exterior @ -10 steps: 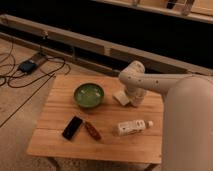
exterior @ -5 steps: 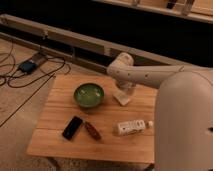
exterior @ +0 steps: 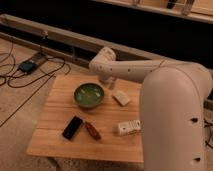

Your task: Place the ceramic cup in the ceramic bowl

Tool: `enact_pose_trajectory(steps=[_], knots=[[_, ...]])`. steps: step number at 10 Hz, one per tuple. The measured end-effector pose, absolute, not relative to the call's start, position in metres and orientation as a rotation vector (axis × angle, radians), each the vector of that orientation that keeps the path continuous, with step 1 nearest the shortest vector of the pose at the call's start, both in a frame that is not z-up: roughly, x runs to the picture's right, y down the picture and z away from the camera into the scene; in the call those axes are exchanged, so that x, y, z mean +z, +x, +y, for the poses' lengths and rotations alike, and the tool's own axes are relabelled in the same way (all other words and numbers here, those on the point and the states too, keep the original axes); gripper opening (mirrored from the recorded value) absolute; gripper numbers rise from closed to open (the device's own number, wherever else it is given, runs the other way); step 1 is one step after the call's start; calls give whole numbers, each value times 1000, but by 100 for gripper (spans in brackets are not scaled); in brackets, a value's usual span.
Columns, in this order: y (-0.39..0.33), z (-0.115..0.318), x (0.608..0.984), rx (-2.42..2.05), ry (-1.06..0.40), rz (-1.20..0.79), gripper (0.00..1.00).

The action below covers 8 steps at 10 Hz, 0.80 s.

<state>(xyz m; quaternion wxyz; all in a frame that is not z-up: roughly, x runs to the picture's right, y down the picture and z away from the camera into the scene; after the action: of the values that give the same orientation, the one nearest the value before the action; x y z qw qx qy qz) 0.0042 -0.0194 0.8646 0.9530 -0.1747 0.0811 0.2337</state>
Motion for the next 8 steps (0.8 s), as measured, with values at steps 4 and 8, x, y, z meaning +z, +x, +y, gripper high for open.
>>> enact_pose_trajectory(steps=[4, 8], knots=[[-55, -10, 868, 343, -439, 38, 0], [-81, 18, 885, 262, -527, -7, 34]])
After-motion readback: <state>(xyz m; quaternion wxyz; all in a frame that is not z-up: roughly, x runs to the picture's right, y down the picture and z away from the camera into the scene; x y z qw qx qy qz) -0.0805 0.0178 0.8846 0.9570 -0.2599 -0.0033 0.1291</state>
